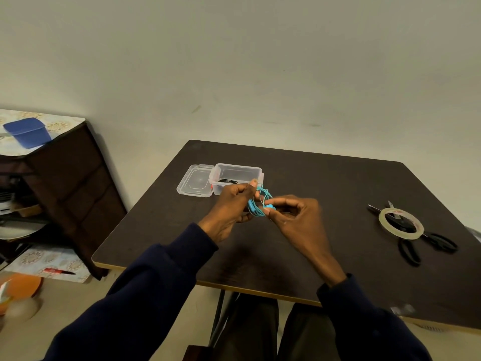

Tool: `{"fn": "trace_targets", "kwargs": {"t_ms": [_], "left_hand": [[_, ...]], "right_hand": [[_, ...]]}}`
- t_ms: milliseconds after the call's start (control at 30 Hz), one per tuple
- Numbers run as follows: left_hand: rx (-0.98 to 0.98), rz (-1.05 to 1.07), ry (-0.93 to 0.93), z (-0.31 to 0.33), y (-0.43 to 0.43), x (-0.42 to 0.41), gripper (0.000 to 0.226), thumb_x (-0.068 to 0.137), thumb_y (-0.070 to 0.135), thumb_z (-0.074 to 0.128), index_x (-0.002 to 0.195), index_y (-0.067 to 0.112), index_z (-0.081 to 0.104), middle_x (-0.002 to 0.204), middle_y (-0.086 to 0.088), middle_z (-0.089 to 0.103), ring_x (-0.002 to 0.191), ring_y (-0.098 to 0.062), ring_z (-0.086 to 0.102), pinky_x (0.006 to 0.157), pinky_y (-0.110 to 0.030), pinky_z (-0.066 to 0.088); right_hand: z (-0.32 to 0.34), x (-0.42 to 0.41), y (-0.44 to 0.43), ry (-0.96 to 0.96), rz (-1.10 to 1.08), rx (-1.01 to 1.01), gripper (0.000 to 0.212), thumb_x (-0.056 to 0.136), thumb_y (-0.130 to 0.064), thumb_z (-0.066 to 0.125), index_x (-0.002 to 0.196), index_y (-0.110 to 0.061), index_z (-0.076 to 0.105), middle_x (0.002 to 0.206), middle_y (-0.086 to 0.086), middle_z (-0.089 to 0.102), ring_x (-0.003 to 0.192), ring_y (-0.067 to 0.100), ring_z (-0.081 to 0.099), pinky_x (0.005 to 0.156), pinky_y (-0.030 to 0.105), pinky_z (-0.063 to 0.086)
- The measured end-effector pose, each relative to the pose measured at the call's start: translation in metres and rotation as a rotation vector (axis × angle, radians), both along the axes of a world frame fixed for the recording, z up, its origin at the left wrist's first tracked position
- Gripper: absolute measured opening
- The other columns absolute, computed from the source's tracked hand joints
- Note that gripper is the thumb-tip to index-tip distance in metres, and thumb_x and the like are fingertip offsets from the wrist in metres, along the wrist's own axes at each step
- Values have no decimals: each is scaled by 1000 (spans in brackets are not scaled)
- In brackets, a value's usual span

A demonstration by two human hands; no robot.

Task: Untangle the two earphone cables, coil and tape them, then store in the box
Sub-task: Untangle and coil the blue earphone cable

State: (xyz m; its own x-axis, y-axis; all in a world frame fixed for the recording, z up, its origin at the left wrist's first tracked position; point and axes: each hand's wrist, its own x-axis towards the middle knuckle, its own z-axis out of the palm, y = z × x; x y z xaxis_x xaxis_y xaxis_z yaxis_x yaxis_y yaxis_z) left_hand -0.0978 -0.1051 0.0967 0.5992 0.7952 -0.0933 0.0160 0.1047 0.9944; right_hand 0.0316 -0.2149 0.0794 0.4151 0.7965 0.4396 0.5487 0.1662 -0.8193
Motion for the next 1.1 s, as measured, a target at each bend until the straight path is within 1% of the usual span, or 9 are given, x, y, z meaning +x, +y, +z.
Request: {"fn": "trace_targets", "kwargs": {"t_ms": [133, 200, 467, 633, 733, 800, 933, 1000, 1100], "left_hand": [[-41, 9, -23, 0, 3, -3, 40, 101, 43, 50, 100, 9, 69, 97, -8, 77, 84, -19, 76, 65, -24, 58], [-80, 2, -39, 1, 4, -5, 43, 101, 43, 51, 105, 5, 69, 99, -11, 77, 85, -21, 76, 62, -22, 57], [-117, -13, -43, 1, 4, -2, 41, 100, 42, 52, 110, 6, 67, 103, -13, 76, 89, -24, 76, 64, -25, 58], [-52, -36, -12, -1, 0, 2, 41, 101, 42, 50, 107, 5, 67, 103, -11, 76, 85, -21, 75, 66, -27, 56], [-3, -61, -22, -1, -5, 5, 46, 101, 41, 50, 110, -1, 65, 101, -10, 76, 86, -19, 74, 66, -25, 56], [16, -61, -36, 0, -7, 8, 43, 101, 41, 52, 106, 0, 66, 98, -10, 75, 83, -18, 73, 64, -24, 56], [18, -49, -27, 2, -5, 13, 34, 100, 43, 53, 98, 13, 67, 107, -14, 72, 92, -24, 70, 65, -26, 56], [-1, -56, -29, 2, -3, 12, 33, 99, 44, 54, 101, 14, 69, 110, -16, 71, 94, -26, 69, 67, -28, 56], [-13, -99, -28, 1, -3, 12, 34, 99, 44, 54, 99, 13, 68, 101, -13, 71, 92, -26, 69, 71, -31, 57]], "right_hand": [[6, 6, -6, 293, 82, 13, 13, 86, -6, 73, 99, -5, 76, 93, 7, 77, 83, 19, 76, 72, 31, 63], [8, 10, -8, 389, 85, 37, 12, 87, -2, 71, 99, -2, 75, 92, 8, 78, 83, 25, 75, 71, 30, 63], [6, 15, -12, 545, 88, 39, 16, 85, 0, 72, 102, -1, 74, 97, 11, 77, 93, 26, 75, 80, 36, 62], [2, 1, -6, 239, -7, 7, 19, 81, -12, 80, 100, -13, 78, 96, 1, 78, 89, 11, 75, 74, 24, 60], [-4, -4, 4, -50, -155, 128, 23, 82, -17, 79, 104, -11, 77, 99, 1, 76, 86, 4, 73, 73, 17, 59], [-8, -6, 10, -223, -221, 191, 24, 82, -15, 79, 105, -9, 75, 99, 5, 76, 87, 10, 72, 75, 14, 56], [-14, -8, 19, -558, -279, 210, 22, 77, -3, 81, 98, -1, 75, 93, 17, 74, 83, 27, 72, 75, 30, 59], [-16, -9, 20, -625, -270, 164, 25, 74, 3, 81, 98, -1, 74, 94, 18, 72, 83, 27, 70, 75, 31, 60], [-15, -6, 21, -559, -260, 157, 18, 76, 0, 81, 92, -5, 75, 91, 12, 70, 79, 17, 67, 72, 23, 56]]}}
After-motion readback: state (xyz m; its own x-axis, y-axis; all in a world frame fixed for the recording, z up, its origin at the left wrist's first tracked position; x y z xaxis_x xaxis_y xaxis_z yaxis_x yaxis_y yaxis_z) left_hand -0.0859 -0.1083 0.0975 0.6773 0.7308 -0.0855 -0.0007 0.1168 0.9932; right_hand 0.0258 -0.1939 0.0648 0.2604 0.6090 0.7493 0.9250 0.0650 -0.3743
